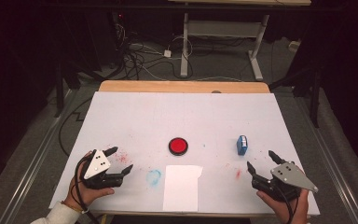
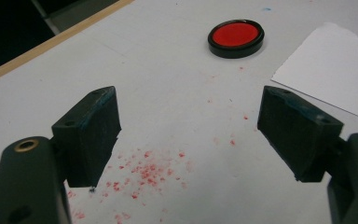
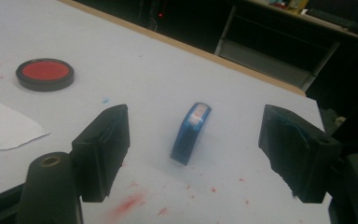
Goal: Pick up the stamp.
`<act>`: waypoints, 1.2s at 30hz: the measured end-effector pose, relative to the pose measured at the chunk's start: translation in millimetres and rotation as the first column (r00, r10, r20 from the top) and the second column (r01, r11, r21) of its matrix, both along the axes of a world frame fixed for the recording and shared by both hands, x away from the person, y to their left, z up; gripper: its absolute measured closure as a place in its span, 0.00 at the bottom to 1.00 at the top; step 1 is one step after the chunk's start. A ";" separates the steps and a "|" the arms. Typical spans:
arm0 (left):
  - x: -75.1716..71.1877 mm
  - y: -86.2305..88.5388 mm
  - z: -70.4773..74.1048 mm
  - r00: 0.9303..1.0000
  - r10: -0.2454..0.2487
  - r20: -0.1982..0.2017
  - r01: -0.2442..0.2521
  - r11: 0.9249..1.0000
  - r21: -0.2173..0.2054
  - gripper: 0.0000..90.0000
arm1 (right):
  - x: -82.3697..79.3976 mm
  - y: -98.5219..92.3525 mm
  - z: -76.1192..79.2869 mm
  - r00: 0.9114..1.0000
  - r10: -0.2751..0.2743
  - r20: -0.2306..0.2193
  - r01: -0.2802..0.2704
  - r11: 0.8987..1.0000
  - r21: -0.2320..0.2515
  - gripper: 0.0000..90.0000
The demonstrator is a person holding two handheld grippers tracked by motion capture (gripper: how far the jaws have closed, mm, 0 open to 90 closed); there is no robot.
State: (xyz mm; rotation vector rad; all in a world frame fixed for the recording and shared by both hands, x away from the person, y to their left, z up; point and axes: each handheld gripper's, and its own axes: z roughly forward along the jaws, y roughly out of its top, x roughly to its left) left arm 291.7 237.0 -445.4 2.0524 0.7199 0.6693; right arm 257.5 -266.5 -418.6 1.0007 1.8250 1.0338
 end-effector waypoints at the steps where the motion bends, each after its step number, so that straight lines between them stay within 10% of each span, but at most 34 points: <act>1: 0.1 0.1 -0.5 1.000 -0.001 0.000 0.001 1.000 0.000 0.23 | -0.2 0.2 -0.6 1.000 -0.002 -0.005 0.002 1.000 -0.006 0.28; 21: 4.7 -0.5 -7.9 0.998 0.010 -0.064 -0.010 1.000 0.001 0.21 | 42.1 6.2 16.1 0.982 -0.038 -0.183 0.038 0.999 -0.002 0.35; 36: 4.9 1.0 -9.5 0.996 0.013 -0.083 -0.013 1.000 0.006 0.21 | 114.6 24.1 -8.5 0.912 -0.147 -0.384 0.156 0.988 -0.007 0.45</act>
